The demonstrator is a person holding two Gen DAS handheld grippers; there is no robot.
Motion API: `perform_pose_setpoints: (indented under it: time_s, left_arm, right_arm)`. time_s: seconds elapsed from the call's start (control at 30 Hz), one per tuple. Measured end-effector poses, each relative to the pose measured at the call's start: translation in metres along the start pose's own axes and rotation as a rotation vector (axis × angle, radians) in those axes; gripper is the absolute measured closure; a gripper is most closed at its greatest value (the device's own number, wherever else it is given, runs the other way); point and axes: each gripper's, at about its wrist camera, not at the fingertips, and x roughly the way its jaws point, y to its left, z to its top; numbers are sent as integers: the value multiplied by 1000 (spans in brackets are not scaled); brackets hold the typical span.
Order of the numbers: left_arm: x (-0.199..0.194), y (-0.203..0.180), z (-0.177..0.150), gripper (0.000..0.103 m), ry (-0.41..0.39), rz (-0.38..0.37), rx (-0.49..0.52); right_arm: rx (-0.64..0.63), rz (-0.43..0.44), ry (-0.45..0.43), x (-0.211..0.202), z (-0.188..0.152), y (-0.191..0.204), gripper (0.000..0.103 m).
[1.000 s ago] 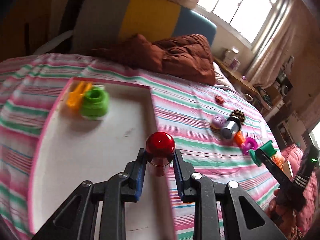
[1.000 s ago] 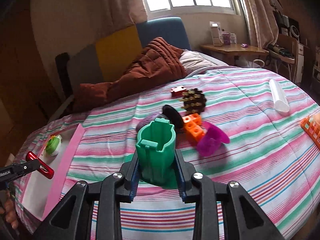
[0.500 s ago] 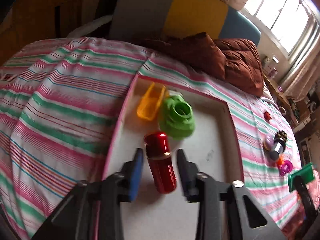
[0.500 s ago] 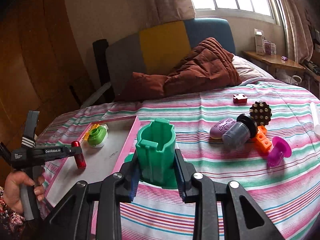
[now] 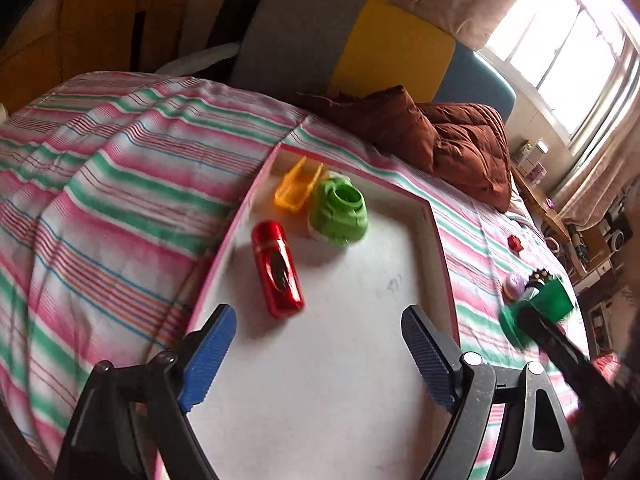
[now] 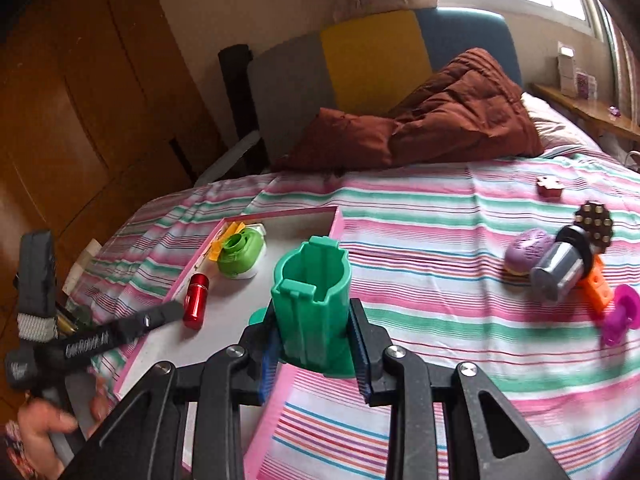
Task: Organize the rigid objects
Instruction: 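Lower the teal cup into the tray and open the right tool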
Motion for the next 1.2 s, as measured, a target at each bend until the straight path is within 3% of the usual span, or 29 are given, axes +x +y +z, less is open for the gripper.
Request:
perform_pose_setpoints:
  time_s: [0.3, 0.5, 0.63, 0.77, 0.9, 1.2]
  left_arm:
    - [-13, 1, -23, 17, -3, 18, 13]
    - [-20, 9, -26, 17, 0, 10, -6]
    - [-23, 14, -28, 17, 2, 3, -17]
    - [-25, 16, -28, 17, 0, 0, -27]
    - [-25, 14, -29, 17, 2, -4, -28]
    - [-25, 9, -30, 17, 6, -12, -23]
  right_arm:
    - [-39, 77, 86, 60, 29, 26, 72]
    - [-171, 46, 135, 103, 46, 47, 72]
    - [-323, -17, 158, 126, 55, 60, 72]
    - [-397, -64, 158, 140, 60, 65, 72]
    - [-365, -108, 164, 155, 66, 62, 72]
    - [-226, -55, 125, 133, 69, 46, 68]
